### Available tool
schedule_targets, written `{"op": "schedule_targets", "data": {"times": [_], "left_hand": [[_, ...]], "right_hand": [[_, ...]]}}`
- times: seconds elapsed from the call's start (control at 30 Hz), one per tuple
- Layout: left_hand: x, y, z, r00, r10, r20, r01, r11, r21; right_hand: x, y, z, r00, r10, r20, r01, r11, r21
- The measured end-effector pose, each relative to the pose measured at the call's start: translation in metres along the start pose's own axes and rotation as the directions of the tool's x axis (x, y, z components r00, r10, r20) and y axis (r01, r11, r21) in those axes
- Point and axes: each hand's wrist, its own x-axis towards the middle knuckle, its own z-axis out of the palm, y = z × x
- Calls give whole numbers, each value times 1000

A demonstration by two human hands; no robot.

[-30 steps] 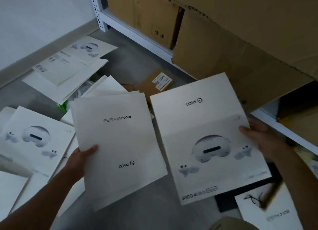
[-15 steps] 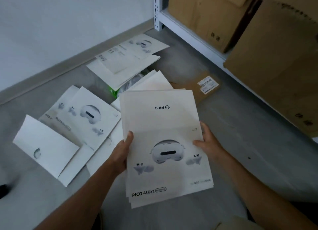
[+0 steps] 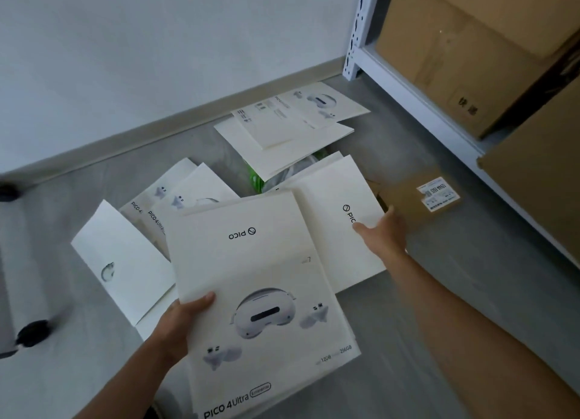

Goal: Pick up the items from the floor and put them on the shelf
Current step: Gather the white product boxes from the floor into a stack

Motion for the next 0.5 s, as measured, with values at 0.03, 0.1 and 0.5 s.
{"op": "schedule_targets", "data": {"times": [0.03,0.1,0.5], "left_hand": [[4,-2,-4,1000,0,-10,0,1000,2],[10,-5,-9,1000,-9,-24,9,1000,5],[5,19,-4,999,-21,24,19,998,67]], "right_hand": [[11,0,2,997,70,28,-69,997,-40],[25,3,6,985,161,69,-156,985,-70],[-8,13,-180,998,-51,31,43,977,210]]}}
